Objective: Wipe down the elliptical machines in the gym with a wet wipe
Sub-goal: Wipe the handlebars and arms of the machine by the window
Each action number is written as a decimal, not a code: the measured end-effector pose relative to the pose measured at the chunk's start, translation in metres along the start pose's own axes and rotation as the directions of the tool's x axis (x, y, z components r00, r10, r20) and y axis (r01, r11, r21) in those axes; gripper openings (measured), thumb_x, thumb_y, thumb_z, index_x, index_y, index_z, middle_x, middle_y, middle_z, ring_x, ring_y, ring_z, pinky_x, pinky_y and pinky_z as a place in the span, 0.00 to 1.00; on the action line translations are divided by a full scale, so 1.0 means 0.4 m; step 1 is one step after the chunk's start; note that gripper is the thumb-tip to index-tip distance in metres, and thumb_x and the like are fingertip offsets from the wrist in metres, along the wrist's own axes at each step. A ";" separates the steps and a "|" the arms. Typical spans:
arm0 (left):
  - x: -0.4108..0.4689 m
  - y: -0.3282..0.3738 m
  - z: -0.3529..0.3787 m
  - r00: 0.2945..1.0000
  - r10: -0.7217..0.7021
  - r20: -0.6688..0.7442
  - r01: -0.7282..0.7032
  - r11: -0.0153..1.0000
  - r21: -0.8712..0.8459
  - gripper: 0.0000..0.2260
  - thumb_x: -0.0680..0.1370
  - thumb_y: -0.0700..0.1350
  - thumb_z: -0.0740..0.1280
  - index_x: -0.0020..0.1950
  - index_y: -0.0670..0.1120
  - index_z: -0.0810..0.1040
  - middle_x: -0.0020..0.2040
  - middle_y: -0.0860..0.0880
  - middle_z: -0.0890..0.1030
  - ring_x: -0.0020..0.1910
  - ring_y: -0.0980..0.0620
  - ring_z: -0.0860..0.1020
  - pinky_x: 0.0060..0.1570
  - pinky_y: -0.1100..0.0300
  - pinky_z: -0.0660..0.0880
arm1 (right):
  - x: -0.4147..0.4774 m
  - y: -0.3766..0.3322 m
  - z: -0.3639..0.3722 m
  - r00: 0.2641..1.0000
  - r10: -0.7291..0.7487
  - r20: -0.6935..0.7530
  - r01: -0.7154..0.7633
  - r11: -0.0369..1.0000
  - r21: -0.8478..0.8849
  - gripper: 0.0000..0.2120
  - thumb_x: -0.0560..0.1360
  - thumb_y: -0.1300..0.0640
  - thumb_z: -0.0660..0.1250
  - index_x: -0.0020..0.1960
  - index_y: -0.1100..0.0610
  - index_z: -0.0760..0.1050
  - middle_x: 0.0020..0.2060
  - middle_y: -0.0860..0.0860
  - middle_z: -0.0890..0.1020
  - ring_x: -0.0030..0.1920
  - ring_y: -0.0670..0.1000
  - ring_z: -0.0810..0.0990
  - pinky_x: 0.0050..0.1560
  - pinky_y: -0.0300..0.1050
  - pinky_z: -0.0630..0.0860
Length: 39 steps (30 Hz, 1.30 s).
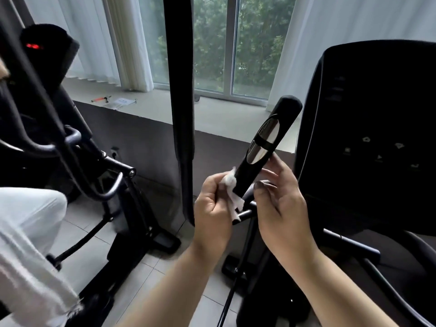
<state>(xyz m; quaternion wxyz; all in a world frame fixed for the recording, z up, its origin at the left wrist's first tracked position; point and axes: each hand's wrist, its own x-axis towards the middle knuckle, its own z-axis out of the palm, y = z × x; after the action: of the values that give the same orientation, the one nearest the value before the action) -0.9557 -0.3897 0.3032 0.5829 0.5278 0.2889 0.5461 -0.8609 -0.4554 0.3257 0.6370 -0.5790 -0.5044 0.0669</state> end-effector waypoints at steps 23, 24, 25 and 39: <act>-0.003 -0.041 -0.013 0.970 -0.225 -0.090 0.216 0.972 -0.094 0.10 0.85 0.36 0.59 0.56 0.43 0.80 0.50 0.44 0.86 0.50 0.48 0.84 0.53 0.49 0.82 | -0.040 0.045 0.010 0.986 0.110 0.128 -0.101 0.992 -0.076 0.27 0.81 0.67 0.62 0.77 0.53 0.65 0.64 0.48 0.79 0.62 0.44 0.79 0.60 0.40 0.77; -0.008 -0.033 -0.010 0.972 -0.215 -0.095 0.205 0.973 -0.107 0.10 0.85 0.36 0.60 0.57 0.43 0.80 0.52 0.44 0.86 0.52 0.48 0.84 0.56 0.49 0.81 | -0.040 0.045 0.010 0.985 0.109 0.133 -0.100 0.993 -0.069 0.27 0.81 0.68 0.61 0.77 0.52 0.65 0.64 0.48 0.79 0.62 0.44 0.80 0.60 0.38 0.77; -0.012 -0.038 -0.009 0.972 -0.209 -0.108 0.197 0.974 -0.116 0.10 0.85 0.37 0.60 0.58 0.43 0.80 0.55 0.43 0.85 0.56 0.46 0.83 0.61 0.46 0.79 | -0.041 0.046 0.008 0.985 0.106 0.139 -0.098 0.993 -0.066 0.27 0.81 0.68 0.61 0.76 0.52 0.66 0.64 0.48 0.79 0.62 0.44 0.80 0.59 0.36 0.76; -0.066 -0.056 -0.002 0.969 0.216 -0.123 -0.203 0.973 0.110 0.15 0.84 0.41 0.61 0.60 0.60 0.82 0.66 0.44 0.79 0.72 0.51 0.74 0.70 0.58 0.71 | -0.085 0.078 0.022 0.900 0.355 0.252 -0.350 0.934 -0.068 0.05 0.82 0.57 0.65 0.55 0.48 0.77 0.46 0.41 0.84 0.49 0.41 0.83 0.51 0.36 0.77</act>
<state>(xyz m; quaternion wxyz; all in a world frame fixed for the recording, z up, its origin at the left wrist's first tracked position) -0.9554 -0.4106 0.2756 0.4749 0.5451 0.2960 0.6242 -0.8680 -0.4622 0.2800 0.5366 -0.6535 -0.4712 0.2509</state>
